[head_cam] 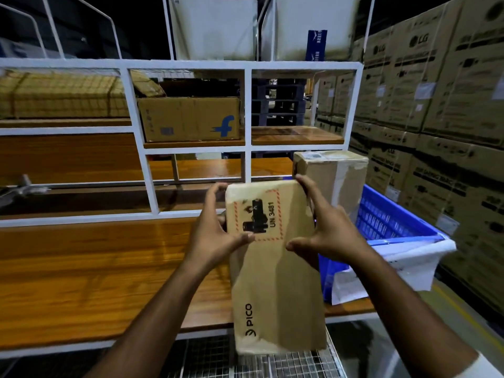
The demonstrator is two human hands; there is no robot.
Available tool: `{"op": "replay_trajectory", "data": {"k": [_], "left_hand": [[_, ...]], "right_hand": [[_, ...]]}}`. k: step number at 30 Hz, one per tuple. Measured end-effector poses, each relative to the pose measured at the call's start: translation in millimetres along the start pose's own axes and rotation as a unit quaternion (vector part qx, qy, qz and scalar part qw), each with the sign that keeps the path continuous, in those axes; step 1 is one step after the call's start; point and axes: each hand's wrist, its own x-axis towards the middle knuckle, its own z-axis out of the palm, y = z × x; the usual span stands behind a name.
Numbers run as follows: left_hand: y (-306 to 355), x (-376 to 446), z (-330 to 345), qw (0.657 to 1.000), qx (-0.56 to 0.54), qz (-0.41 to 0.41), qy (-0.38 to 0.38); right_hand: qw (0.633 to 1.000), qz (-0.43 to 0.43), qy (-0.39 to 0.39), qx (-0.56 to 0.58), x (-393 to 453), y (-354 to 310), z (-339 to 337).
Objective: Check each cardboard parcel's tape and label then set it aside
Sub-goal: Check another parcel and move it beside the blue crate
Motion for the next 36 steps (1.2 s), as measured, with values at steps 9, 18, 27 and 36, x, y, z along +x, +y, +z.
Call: {"op": "replay_trajectory", "data": {"k": [9,18,27,36], "left_hand": [[-38.6,-11.1,22.6,0.993,0.118,0.017,0.000],[-26.6,28.9,30.3,0.981,0.188,0.024,-0.048],[-14.1,127.3,46.5,0.900,0.399,0.000,-0.174],[-39.4,178.2,70.2,0.870,0.452,0.052,-0.192]], "right_hand": [[0.998,0.029,0.023,-0.050,-14.0,40.5,44.6],[0.991,0.008,-0.050,-0.123,22.0,27.3,25.9],[0.959,0.038,-0.161,-0.231,119.5,21.8,32.7],[0.937,-0.004,-0.226,-0.267,182.0,43.1,53.0]]}}
